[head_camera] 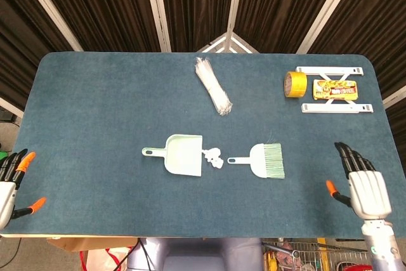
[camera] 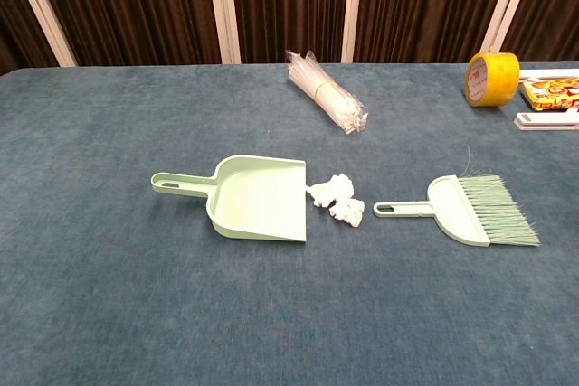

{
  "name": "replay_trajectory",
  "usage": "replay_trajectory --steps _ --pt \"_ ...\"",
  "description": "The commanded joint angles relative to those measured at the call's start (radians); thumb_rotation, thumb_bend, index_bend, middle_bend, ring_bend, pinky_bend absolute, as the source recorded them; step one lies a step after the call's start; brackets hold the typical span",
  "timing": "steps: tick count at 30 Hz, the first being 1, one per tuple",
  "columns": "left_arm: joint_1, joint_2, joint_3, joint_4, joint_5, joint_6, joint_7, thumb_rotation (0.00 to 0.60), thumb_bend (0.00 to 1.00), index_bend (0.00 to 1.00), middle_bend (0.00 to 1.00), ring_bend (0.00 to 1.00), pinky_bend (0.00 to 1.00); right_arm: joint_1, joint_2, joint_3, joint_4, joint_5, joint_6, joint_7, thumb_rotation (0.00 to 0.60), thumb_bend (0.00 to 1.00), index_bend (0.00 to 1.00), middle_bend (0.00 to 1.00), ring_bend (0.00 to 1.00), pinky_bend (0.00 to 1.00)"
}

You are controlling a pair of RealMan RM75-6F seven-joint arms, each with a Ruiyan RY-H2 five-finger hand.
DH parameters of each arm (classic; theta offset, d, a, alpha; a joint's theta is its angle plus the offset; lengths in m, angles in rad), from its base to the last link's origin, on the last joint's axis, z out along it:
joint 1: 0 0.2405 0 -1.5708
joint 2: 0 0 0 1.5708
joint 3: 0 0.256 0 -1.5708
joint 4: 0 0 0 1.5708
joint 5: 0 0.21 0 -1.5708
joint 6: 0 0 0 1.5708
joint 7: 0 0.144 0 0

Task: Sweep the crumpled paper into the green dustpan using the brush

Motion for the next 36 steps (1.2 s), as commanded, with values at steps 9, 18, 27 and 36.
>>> replay_trajectory --steps 9,18,27,36 --pt "-0.008 -0.01 -0.007 -0.005 -0.019 -0.018 0.024 0.6 0.0 0.0 0.0 0.0 0.0 0.239 -0.097 0.112 -0.095 0.214 -0.296 -0.289 0.6 0.31 0.15 0.87 0.93 0.83" --pt "-0.016 -0.021 -0.011 0.0 -0.034 -0.034 0.058 0.6 0.0 0.0 0.0 0.0 0.0 0.383 -0.25 0.153 -0.035 0.411 -0.402 -0.483 0.6 0.31 0.34 0.92 0.97 0.85" --pt "-0.016 -0.023 -0.016 -0.002 -0.049 -0.037 0.072 0.6 0.0 0.0 0.0 0.0 0.0 0.448 -0.383 0.126 0.048 0.511 -0.411 -0.564 0.6 0.31 0.43 0.92 0.97 0.85" --pt "-0.018 -0.024 -0.019 -0.003 -0.064 -0.045 0.078 0.6 0.0 0.0 0.0 0.0 0.0 0.482 -0.481 0.104 0.142 0.559 -0.406 -0.578 0.6 0.31 0.46 0.92 0.97 0.85"
